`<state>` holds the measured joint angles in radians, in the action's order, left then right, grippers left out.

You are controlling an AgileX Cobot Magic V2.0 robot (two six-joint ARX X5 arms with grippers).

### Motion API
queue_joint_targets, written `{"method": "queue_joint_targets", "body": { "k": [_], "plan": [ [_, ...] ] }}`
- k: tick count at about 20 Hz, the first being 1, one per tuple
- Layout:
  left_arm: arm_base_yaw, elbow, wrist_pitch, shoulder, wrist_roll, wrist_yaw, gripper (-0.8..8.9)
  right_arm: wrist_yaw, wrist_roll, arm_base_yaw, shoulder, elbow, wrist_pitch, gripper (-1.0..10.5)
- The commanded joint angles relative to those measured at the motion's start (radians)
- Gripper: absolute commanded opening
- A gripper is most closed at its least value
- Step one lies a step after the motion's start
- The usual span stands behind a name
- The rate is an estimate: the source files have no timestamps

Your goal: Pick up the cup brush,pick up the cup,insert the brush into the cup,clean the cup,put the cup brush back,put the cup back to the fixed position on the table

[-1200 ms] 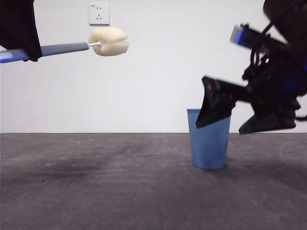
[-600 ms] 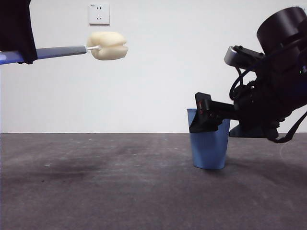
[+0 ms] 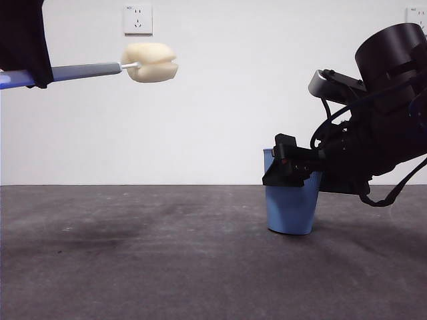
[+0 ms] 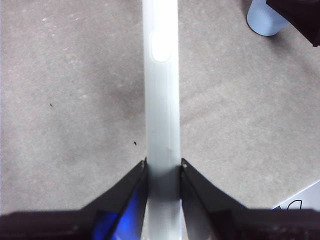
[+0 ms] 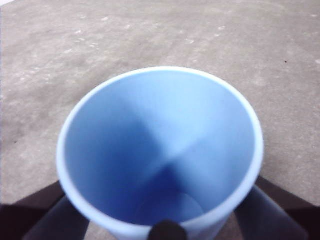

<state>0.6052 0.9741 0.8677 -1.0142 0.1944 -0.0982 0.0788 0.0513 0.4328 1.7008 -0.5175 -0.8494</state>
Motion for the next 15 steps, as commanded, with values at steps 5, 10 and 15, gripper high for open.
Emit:
{"method": "queue_joint_targets", "body": {
  "k": [5, 10, 15],
  "plan": [
    [0.002, -0.004, 0.011, 0.001, -0.090, -0.002, -0.09, -0.001, -0.012, 0.024, -0.061, 0.010, 0.092, -0.2],
    [0.002, -0.004, 0.051, -0.004, -0.255, -0.001, -0.09, -0.082, -0.156, 0.085, -0.294, -0.039, 0.506, -0.2],
    [0.002, -0.004, 0.089, -0.006, -0.375, 0.002, -0.09, -0.267, -0.331, 0.175, -0.364, -0.176, 0.981, -0.2]
  ]
}}
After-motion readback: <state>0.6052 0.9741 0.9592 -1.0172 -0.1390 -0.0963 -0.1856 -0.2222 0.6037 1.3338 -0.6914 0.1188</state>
